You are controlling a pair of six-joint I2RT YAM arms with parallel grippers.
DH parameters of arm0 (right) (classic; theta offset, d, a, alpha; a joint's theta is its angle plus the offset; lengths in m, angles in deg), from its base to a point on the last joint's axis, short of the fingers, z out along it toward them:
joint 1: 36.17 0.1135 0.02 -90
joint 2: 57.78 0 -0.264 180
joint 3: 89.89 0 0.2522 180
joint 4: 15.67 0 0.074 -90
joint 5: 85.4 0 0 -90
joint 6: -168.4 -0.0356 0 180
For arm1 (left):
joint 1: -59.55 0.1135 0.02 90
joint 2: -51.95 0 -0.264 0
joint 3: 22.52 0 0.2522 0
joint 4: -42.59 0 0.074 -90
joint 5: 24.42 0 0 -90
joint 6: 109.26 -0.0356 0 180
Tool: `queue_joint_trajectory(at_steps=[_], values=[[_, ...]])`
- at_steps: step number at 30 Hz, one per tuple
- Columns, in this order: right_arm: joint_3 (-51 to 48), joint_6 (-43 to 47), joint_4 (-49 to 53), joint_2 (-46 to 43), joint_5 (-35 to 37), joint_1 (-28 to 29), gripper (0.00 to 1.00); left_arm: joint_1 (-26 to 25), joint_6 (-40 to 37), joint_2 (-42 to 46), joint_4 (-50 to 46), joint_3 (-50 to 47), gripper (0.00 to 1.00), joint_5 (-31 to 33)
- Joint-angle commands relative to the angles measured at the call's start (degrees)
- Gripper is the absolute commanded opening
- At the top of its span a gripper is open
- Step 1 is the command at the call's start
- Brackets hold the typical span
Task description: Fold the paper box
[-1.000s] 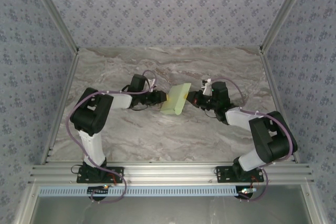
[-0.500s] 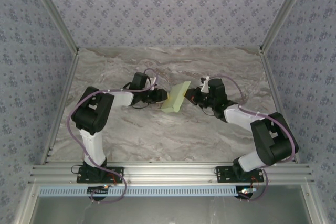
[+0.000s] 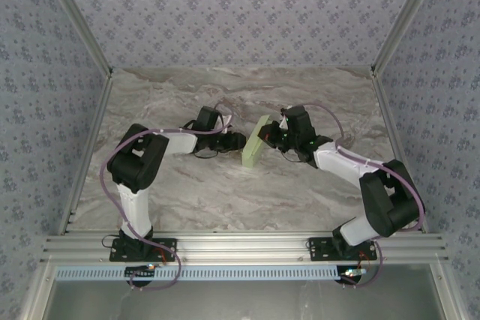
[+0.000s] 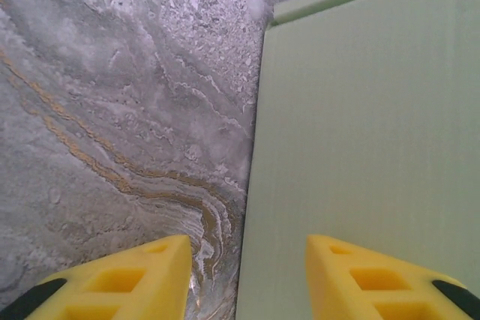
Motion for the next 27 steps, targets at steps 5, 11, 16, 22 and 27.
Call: queue_joint_trajectory(at_steps=[5, 11, 16, 22, 27], values=[[-0.1, 2.6, 5.7, 1.2, 4.7, 0.1, 0.03, 0.1, -3.8, 6.5, -3.5, -2.3, 0.49, 11.5], [-0.4, 2.8, 5.3, 1.1, 4.4, 0.1, 0.03, -0.9, -6.6, 21.8, 3.6, -16.4, 0.61, 25.3], [0.0, 3.0, 5.5, 1.2, 4.4, 0.1, 0.03, -8.0, -13.6, 33.5, 14.7, -28.3, 0.75, 29.1], [0.1, 3.6, 6.2, 0.5, 4.7, 0.2, 0.03, -16.4, -23.4, 34.8, 17.0, -28.4, 0.88, 31.7], [-0.1, 3.8, 6.1, 0.2, 4.9, 0.2, 0.03, -19.9, -28.4, 27.0, 15.0, -22.1, 0.92, 35.5]])
